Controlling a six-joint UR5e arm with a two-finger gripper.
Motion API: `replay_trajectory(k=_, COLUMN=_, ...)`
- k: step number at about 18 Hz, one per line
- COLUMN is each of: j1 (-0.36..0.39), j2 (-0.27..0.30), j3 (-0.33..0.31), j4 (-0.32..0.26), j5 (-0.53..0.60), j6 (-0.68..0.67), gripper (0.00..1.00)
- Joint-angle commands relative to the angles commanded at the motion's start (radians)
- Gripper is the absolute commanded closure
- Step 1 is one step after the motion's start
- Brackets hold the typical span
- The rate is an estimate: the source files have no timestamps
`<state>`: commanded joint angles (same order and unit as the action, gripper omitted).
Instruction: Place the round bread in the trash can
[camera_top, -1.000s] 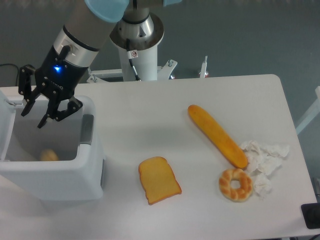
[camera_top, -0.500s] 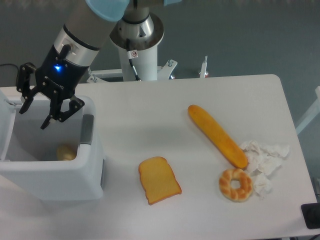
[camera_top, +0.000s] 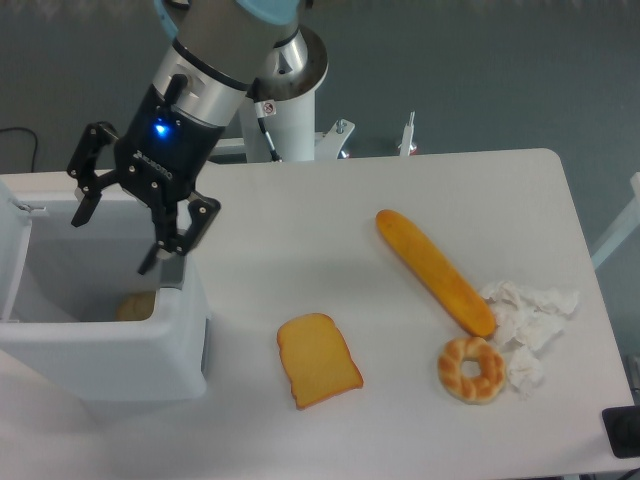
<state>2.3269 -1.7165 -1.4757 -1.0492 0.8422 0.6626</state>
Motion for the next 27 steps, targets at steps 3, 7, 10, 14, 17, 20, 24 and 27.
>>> replay_trajectory(k=3, j1=0.026, j2=-0.002, j3=-0.002, j4=0.0, j5=0.003, j6=0.072, gripper=0.0)
replay_trajectory(k=7, j1=0.072, j2=0.006, j3=-0.011, j4=0.002, j5=0.009, j6=0.087, gripper=0.0)
replay_trajectory(k=10, j1=0.091, j2=0.014, j3=-0.012, j4=0.0, j5=0.05, j6=0.104, gripper=0.0)
replay_trajectory(k=14, j1=0.091, j2=0.017, j3=-0.011, j4=0.005, j5=0.107, j6=0.152, gripper=0.0)
replay_trajectory(k=17, j1=0.088, j2=0.026, j3=-0.012, j4=0.003, j5=0.221, j6=0.201, gripper=0.0)
replay_trajectory(k=20, j1=0.088, j2=0.026, j3=-0.014, j4=0.002, j5=0.271, j6=0.222, gripper=0.0)
replay_trajectory(k=24, j1=0.077, j2=0.023, j3=-0.017, j4=0.002, j5=0.425, j6=0.283, gripper=0.0)
replay_trajectory(k=27, j1=0.077, j2=0.023, j3=-0.024, j4=0.0, j5=0.512, j6=0.365, gripper=0.0)
